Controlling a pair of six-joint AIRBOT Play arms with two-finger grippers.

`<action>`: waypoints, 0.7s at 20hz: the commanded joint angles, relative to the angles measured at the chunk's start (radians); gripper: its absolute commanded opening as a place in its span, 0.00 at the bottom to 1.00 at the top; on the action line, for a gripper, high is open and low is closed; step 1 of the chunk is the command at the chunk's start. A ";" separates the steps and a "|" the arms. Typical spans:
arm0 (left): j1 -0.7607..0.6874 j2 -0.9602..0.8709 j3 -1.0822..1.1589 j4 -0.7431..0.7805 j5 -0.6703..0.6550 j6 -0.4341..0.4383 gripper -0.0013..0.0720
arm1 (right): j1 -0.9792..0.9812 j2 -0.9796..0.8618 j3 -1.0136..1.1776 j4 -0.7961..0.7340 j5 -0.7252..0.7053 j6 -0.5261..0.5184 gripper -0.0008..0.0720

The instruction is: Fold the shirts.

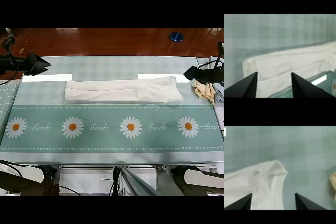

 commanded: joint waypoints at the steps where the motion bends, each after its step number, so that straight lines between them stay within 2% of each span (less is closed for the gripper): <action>1: -0.030 0.030 0.013 0.000 -0.089 -0.016 0.70 | -0.027 -0.055 0.011 -0.068 0.169 0.047 0.84; 3: -0.071 0.030 0.011 0.006 -0.106 -0.019 0.69 | -0.054 -0.119 0.011 0.093 0.181 0.027 0.84; 4: -0.093 0.030 0.011 0.021 -0.106 -0.019 0.64 | -0.068 -0.149 0.011 0.185 0.180 0.005 0.84; 6: -0.136 0.030 0.011 0.072 -0.106 -0.019 0.64 | -0.091 -0.202 0.011 0.335 0.177 -0.052 0.84; 10: -0.192 0.030 0.011 0.193 -0.106 -0.019 0.64 | -0.098 -0.242 0.011 0.378 0.111 -0.055 0.84; 14: -0.198 0.027 0.011 0.203 -0.106 -0.019 0.64 | -0.097 -0.303 0.011 0.393 0.143 -0.058 0.84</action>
